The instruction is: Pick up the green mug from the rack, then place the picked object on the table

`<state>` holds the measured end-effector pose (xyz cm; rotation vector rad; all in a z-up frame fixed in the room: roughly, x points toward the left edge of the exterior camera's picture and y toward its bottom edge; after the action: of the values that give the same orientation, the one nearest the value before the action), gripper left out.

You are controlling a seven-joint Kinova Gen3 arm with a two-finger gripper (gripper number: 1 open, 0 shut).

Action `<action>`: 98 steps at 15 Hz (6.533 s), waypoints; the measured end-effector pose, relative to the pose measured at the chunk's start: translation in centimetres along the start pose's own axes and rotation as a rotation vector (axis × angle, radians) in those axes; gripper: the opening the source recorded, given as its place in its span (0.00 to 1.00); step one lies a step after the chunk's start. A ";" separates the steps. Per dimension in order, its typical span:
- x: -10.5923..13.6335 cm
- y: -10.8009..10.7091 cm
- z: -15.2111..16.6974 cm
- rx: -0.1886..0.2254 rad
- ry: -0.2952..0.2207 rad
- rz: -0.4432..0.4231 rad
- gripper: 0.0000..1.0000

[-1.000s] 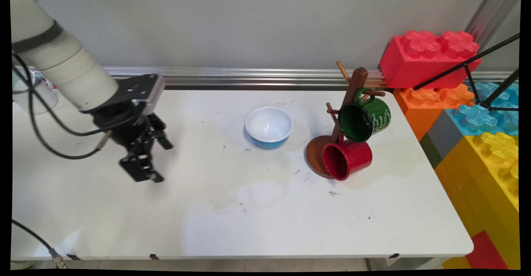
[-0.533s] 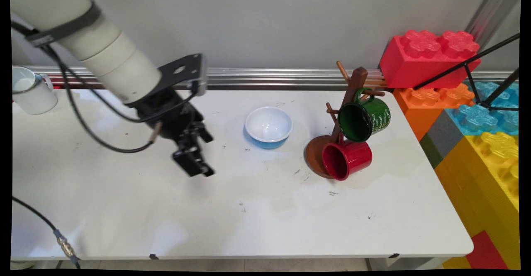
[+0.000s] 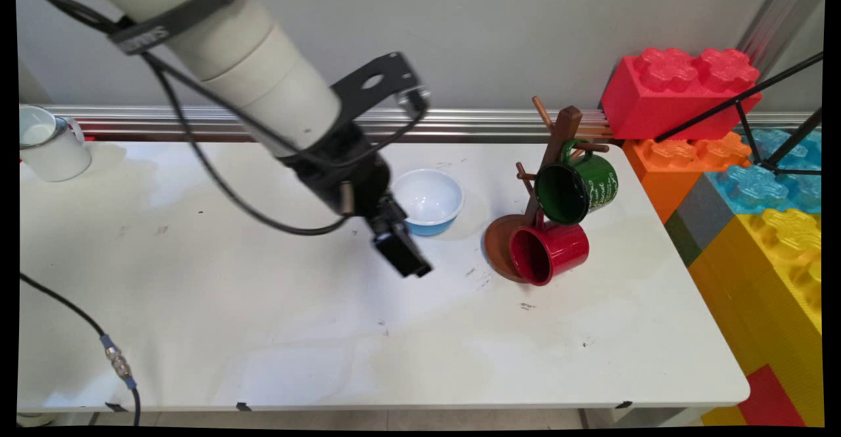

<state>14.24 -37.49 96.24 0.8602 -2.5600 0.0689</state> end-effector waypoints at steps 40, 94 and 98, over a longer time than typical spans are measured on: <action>10.3 5.3 12.2 0.031 0.434 -0.343 1.00; 8.4 6.7 9.6 -0.076 0.570 -0.378 0.00; 8.0 7.6 8.9 -0.113 0.562 -0.382 0.00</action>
<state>0.67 -37.51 92.22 1.0886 -1.8371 0.0413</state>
